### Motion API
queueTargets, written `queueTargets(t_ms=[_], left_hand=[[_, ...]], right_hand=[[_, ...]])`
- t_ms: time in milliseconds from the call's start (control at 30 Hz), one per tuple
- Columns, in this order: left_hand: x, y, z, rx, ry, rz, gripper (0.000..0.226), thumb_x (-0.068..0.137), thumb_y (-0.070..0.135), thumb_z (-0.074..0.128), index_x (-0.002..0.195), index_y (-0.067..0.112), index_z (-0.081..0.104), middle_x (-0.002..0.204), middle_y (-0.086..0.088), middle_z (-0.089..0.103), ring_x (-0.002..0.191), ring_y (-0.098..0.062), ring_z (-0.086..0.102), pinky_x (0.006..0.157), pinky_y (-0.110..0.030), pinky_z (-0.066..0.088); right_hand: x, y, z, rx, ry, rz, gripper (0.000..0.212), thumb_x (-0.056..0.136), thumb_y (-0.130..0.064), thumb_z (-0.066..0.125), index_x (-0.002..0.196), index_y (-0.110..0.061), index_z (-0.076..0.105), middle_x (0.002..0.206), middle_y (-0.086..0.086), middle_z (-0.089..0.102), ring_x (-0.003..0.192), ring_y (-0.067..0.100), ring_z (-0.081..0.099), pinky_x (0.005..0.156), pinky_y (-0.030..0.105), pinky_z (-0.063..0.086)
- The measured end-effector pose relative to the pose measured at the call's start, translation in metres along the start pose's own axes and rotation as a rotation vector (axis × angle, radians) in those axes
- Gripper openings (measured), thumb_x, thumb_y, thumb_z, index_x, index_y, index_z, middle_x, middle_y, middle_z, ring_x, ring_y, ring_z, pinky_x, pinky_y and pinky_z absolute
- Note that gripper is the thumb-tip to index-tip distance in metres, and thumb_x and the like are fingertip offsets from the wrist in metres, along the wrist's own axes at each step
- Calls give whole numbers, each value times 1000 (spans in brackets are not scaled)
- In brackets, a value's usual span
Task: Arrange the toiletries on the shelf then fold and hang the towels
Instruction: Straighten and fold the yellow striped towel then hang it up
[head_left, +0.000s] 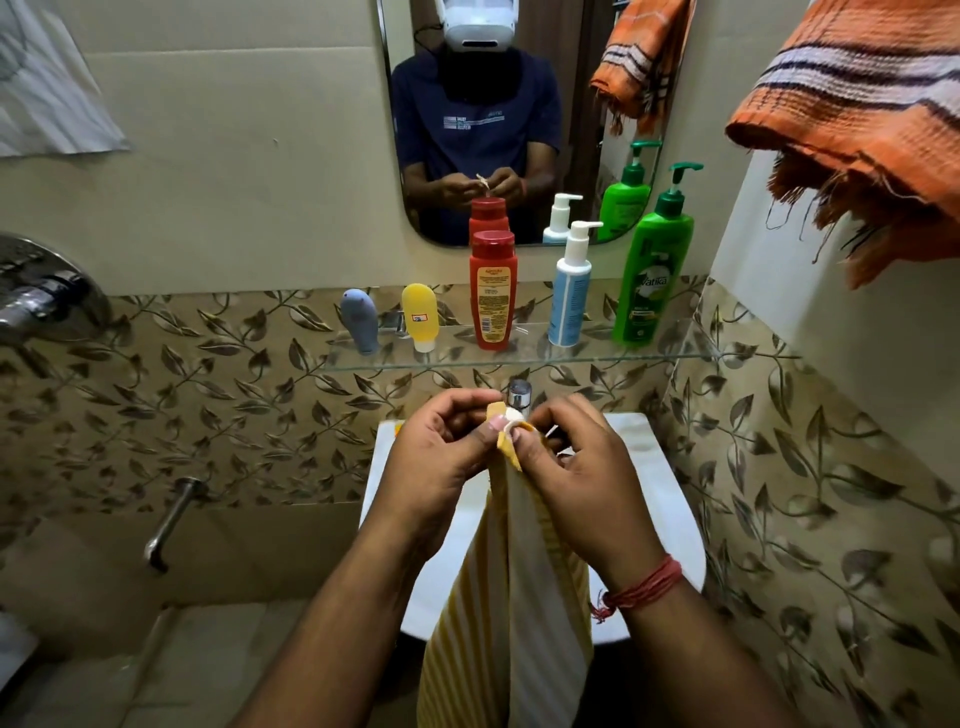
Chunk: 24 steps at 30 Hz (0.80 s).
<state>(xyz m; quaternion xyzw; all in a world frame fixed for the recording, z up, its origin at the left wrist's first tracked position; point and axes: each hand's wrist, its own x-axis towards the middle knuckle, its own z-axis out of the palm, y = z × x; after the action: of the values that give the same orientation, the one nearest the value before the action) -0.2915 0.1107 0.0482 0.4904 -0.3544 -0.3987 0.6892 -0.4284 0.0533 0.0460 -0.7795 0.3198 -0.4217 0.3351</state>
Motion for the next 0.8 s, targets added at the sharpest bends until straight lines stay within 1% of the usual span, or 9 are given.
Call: queueTargets(t_ms=[33,100,200,300,433,500,667,733,800], left_hand=[[-1,-1,1,8,22,10,18,88,0,66,103,10,68,90,-6,75,87,-18,72,76,-30,60],[-3,-3,3,16,59,20,18,87,1,69,103,9,69,93,-10,76,90,-22,72,79,-34,60],[-6,-7,7,1,96,10,18,88,0,69,103,8,69,92,-10,77,88,-23,73,76,-32,61],[-10,-10,11,-33,90,-9,17,89,-3,65,103,7,68,91,-10,76,87,-23,74,74,-31,61],[-14,-10,16,-61,82,-23,17,90,-5,62,101,7,67,89,-8,78,87,-21,75,74,-30,61],[-16,-10,19,-61,86,-23,17,91,-6,61,102,5,67,91,-9,78,89,-22,75,75,-29,61],[-21,-8,21,-46,85,-3,15,94,0,60,107,3,68,93,-7,78,92,-22,75,78,-30,61],[-22,-8,22,-19,95,11,17,92,3,64,109,2,68,95,-9,78,94,-25,75,82,-33,61],[-22,-10,21,33,115,26,17,92,0,65,108,4,69,97,-11,77,97,-26,74,83,-34,61]], right_hand=[[-1,0,1,-33,35,-19,11,93,-23,66,85,-17,61,85,-11,54,79,5,54,62,10,39],[-4,0,3,-61,80,-41,8,92,-23,68,88,-23,61,82,-17,56,79,0,55,62,11,40],[-8,0,6,-65,144,-42,10,91,-24,70,90,-28,61,70,-22,54,71,-5,55,57,10,37],[-10,0,7,-40,201,-6,4,91,-24,69,90,-23,65,64,-18,52,64,-2,54,54,10,35],[-11,0,7,30,241,38,5,92,-25,68,88,-21,68,69,-9,63,67,3,59,54,13,40],[-12,1,8,22,254,49,6,92,-26,68,87,-21,67,70,-6,64,66,5,59,54,15,41],[-13,2,8,-35,281,45,8,91,-27,69,86,-22,65,61,-13,54,60,0,54,51,10,34],[-13,3,8,-80,279,29,7,91,-29,69,88,-24,65,62,-14,54,59,2,53,52,16,38],[-14,2,10,-106,266,9,6,91,-30,68,90,-25,64,64,-13,55,59,5,53,52,24,42]])
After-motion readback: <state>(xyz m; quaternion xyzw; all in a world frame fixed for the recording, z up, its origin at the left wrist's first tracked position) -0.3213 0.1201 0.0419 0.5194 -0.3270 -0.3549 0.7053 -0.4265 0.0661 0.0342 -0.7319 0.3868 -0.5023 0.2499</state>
